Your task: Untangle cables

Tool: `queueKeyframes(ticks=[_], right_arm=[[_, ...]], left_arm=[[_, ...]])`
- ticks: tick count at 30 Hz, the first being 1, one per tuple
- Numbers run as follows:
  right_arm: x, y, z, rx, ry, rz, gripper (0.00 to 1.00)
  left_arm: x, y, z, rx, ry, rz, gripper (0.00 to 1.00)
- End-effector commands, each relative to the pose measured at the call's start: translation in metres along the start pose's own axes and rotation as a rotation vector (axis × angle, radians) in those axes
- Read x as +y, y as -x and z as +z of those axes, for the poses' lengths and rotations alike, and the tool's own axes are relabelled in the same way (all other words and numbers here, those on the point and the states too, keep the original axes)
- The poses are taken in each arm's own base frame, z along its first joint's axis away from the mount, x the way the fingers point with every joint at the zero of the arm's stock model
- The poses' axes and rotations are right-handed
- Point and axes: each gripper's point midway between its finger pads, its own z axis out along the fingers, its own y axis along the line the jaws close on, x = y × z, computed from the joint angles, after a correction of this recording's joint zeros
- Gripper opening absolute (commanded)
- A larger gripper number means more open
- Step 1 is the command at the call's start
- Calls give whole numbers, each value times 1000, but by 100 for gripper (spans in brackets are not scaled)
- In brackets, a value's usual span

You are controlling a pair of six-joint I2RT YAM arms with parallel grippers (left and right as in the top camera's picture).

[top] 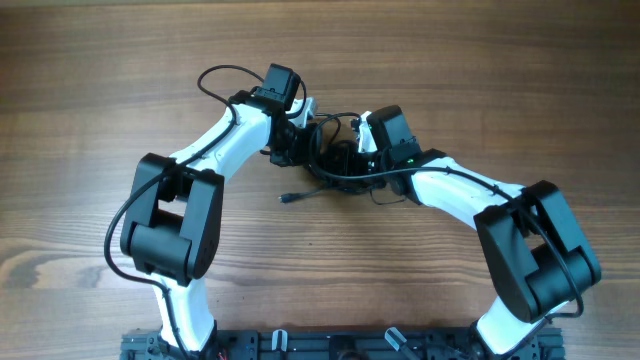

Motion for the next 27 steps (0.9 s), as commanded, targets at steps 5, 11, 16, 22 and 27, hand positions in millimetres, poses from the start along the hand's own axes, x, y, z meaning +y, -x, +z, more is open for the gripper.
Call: queueKeyframes(ticks=[5,11,16,22,27], right_arm=[[27,5,-37,12,136,-111,4],[97,-1,-121,-93,276,-364,4],[80,12,-121,-147,165,-257,4],[37,13,-81,-98,37,49,4],[23,-10,-20,11,8,124,4]], left_arm=[[23,-2,10,11,76,-9,4],[27,0,10,3,101,-9,4],[22,17,-36,-104,72,-30,4],[5,28,-143,-337,27,-22,5],[2,18,-140,-301,8,-125,4]])
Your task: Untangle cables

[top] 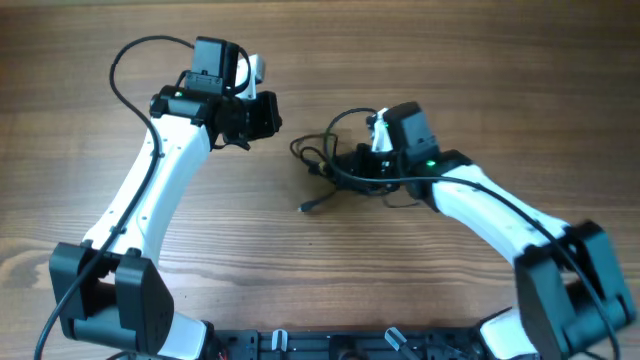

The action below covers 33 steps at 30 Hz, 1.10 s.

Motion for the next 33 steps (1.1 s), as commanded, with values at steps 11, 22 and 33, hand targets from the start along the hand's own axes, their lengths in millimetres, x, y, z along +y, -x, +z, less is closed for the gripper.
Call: queueKeyframes(ticks=[11,22,33], right_arm=[[31,-10,40,61,145,6,38],[6,-16,31,100,86,-151,24],[-2,-14,38,50,-6,-212,13]], left_arm=[[15,-59,49,117,12,-95,4],[4,-106,107,316,-66,-108,4],[24,-102,123,286,25,-98,4]])
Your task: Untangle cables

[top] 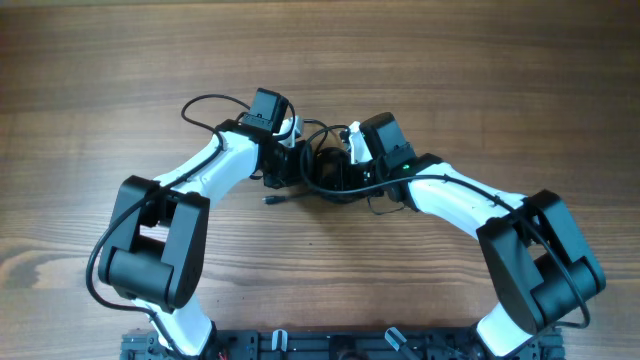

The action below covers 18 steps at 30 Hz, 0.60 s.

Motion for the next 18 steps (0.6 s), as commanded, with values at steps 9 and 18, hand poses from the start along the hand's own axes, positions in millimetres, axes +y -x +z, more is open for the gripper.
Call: queueKeyframes(ticks=[9,18], right_arm=[[18,6,2,-44,-3,-80,15],[10,11,1,-77,-55,-81,14]], left_arm=[[19,6,6,-31,91,13,4],[19,6,6,-30,92,27,4]])
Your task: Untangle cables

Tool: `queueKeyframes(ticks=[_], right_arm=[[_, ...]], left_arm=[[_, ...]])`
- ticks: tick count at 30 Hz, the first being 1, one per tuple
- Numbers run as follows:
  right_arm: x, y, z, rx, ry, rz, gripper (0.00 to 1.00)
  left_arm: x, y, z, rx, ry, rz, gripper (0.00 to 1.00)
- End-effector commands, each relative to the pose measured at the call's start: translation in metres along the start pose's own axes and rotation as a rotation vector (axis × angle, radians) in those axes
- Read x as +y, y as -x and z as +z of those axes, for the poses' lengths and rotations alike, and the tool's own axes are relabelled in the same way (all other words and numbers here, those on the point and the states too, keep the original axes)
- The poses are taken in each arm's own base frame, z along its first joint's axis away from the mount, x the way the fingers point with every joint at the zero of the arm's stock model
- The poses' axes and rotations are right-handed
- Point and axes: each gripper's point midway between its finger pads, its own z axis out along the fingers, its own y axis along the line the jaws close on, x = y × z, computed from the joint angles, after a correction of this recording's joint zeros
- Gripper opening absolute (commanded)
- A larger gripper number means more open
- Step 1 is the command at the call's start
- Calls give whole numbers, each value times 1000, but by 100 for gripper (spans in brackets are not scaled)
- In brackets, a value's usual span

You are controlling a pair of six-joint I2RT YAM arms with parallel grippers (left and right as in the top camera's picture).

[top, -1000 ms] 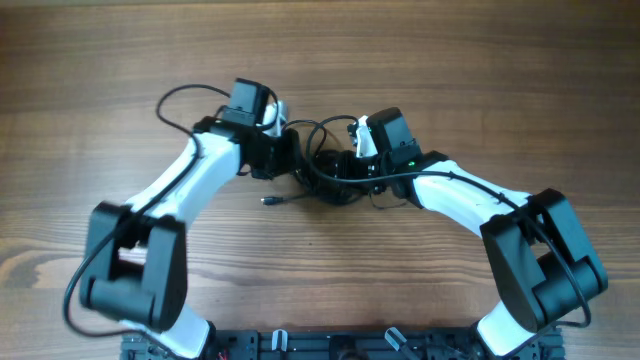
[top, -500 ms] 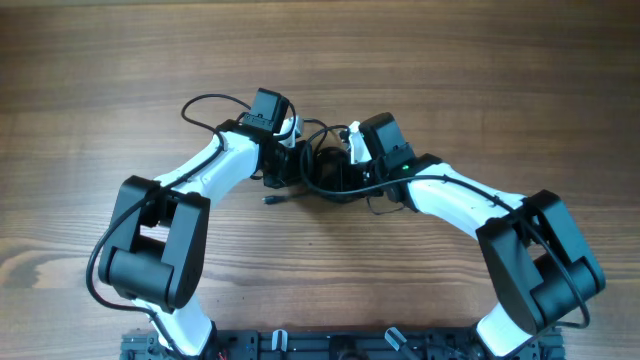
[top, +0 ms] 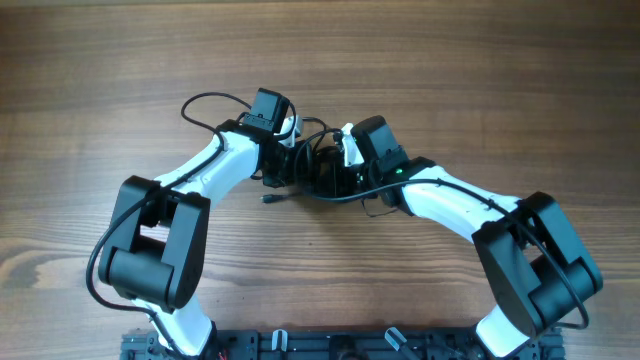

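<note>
A tangle of thin black cables [top: 318,172] lies on the wooden table between my two grippers. One loose end with a small plug [top: 270,199] trails out to the lower left. My left gripper [top: 293,165] presses into the tangle's left side, its fingers hidden under the wrist. My right gripper [top: 338,170] is buried in the right side of the tangle and appears shut on the cables. Loops of cable arch up between the two wrists.
The wooden table [top: 480,70] stretches out on all sides of the tangle. The left arm's own black lead [top: 205,102] loops out behind its wrist. The arms' base rail [top: 330,345] runs along the near edge.
My right gripper and the tangle have shifted slightly to the left, closer to the left gripper. The left arm stays where it was.
Both grippers were at the tangle. Then my left gripper stood well off to the upper left, away from the cables, while the right one kept the tangle a little further right. The left gripper then returned to the tangle's left side, and both now crowd it.
</note>
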Motion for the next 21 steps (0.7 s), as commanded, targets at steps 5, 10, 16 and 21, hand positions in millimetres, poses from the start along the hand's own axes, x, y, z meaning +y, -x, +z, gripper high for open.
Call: queueKeyframes(ticks=[5,10,16,21], right_arm=[[3,10,-2,-65,-66,-63,15],[0,20,-2,-110,-91,-77,14],[6,19,7,-134,-112,-112,23],[15,21,7,-136,-67,-115,28]], left_arm=[[15,2,7,-9,62,37,4],[20,5,6,-25,95,37,4],[20,5,6,-25,95,37,4],[22,4,6,-23,105,34,4]])
